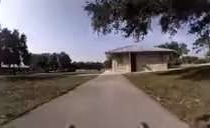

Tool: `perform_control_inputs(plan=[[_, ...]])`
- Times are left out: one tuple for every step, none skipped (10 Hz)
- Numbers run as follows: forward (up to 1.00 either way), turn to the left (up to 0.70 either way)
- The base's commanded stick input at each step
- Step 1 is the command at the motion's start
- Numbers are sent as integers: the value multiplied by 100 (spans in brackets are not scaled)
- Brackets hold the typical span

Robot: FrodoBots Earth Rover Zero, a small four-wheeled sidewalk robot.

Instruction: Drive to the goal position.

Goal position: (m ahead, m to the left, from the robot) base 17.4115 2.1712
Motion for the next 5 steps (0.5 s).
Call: perform_control_inputs(plan=[[100, 0], [100, 0], [100, 0], [100, 0], [100, 0]])
